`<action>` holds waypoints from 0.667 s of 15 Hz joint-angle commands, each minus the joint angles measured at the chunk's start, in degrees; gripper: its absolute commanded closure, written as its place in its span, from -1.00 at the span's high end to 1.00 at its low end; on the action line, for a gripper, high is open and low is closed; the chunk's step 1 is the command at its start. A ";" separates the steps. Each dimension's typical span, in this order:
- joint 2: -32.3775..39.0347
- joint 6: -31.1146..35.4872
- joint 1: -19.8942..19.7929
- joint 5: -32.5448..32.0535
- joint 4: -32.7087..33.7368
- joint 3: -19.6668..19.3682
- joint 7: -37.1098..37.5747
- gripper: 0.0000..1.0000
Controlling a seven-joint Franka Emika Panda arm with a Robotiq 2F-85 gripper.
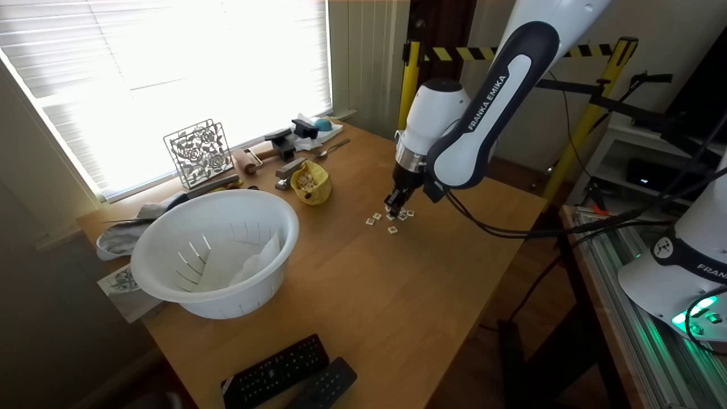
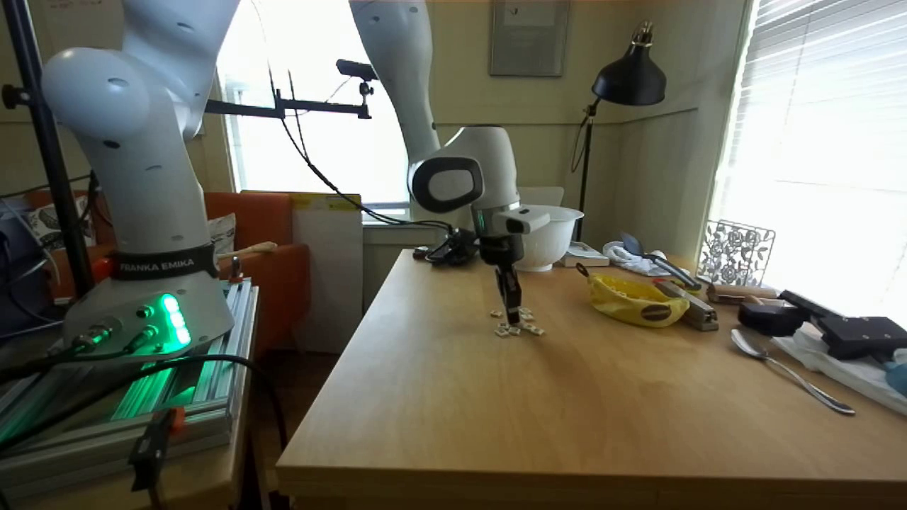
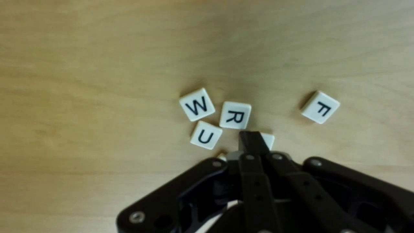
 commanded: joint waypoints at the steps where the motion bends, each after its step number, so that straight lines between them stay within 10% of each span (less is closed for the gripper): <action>1: 2.27 -4.18 3.71 3.18 1.79 -2.22 5.97 -1.00; 10: 3.07 -8.96 8.40 4.77 3.68 -5.92 18.63 -1.00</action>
